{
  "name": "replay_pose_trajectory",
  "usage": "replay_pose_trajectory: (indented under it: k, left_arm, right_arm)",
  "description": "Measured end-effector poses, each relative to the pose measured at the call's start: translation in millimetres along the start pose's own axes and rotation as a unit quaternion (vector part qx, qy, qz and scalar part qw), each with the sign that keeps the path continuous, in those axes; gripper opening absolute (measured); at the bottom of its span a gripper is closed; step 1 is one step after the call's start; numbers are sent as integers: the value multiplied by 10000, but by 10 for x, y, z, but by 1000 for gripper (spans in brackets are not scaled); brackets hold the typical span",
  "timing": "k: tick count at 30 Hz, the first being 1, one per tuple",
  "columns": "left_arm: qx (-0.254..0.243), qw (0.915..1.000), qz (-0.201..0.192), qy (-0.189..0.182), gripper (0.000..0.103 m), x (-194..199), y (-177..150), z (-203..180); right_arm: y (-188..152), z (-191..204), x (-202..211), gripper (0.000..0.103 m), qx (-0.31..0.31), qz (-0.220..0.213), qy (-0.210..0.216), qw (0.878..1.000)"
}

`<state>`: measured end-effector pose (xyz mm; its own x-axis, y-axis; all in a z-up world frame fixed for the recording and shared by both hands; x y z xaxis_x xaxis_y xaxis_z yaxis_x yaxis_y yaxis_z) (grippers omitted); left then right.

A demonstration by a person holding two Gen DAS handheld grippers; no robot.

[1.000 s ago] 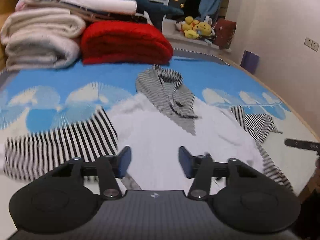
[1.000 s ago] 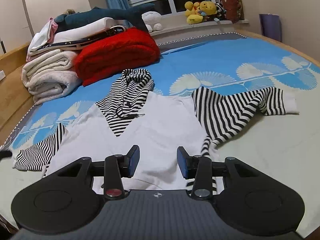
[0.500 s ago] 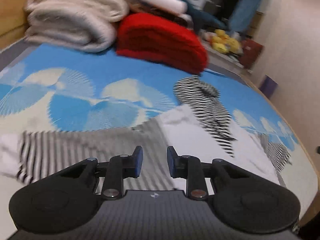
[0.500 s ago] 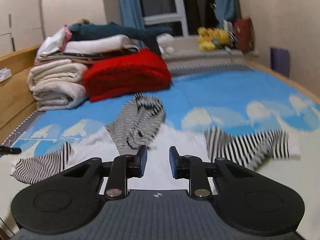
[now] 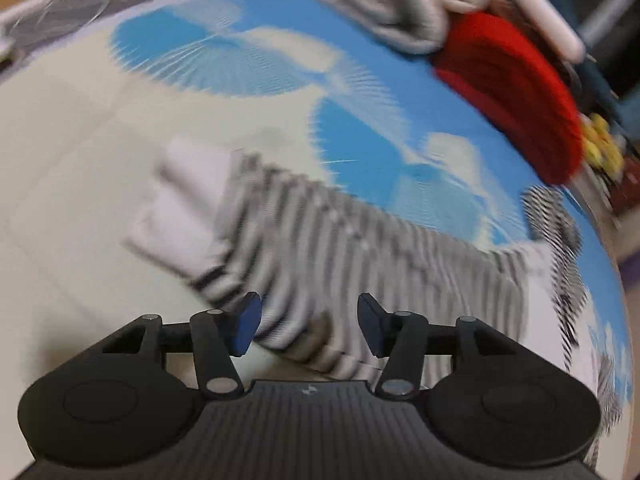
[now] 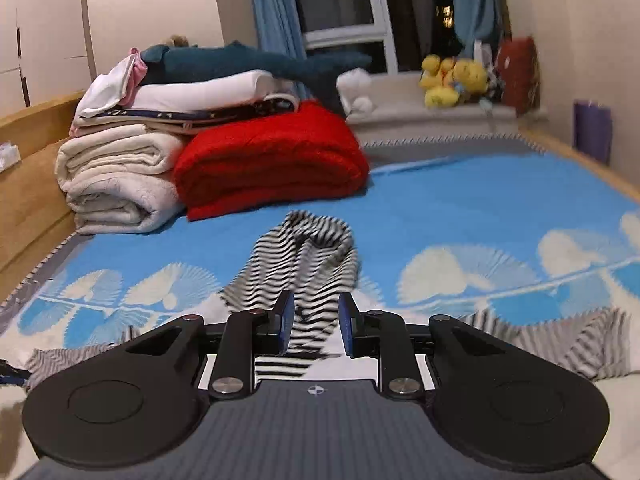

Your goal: Fold small clothes

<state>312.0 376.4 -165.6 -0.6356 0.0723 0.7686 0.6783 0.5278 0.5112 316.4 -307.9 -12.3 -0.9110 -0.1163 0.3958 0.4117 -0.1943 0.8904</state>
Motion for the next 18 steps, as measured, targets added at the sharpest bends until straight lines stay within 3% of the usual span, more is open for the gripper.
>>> replay_pose_trajectory:
  k: [3,5,8,10,12,15,18]
  left_arm:
    - [467,9987,54,205,58,-102,41,281]
    - [715,9974,18,131,58,-135,85,328]
    - [782,9966,-111,224,53,-161,146,302]
    - [652,9968,-182,423,12,-194,170,244]
    - [571,9963,-261,580,2,-204,190,172]
    - [348,9952,-561,727,1,-100,295,-53]
    - [138,9932,-975,618,1,143,425,-492]
  right_arm:
    - [-33,77,-115,25,62,80,67,9999]
    - [-40,111,-190,25,71,127,110,9998]
    - [-71,144,-270,25,47,200,126,9997]
    - [-85,163,-311,25,3,241,127,9996]
    - [-102,191,-339,25,-22,289,145,9995]
    - [-120,243,-352,25,15,315,192,9993]
    - [-120,273,-361,25,36,326,225,9992]
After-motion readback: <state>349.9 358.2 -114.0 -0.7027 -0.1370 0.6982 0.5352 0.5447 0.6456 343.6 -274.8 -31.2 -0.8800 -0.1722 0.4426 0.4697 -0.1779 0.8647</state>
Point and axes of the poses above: each gripper's, at about its wrist camera, not at the fingertips, and x roughly against the way its jaws point, z to its left, y to its top, the point moved 8 cm from there along -x, roughly the way its jaws point, and after that the axes turned 4 degrees about -z, right-handed, at the moved point
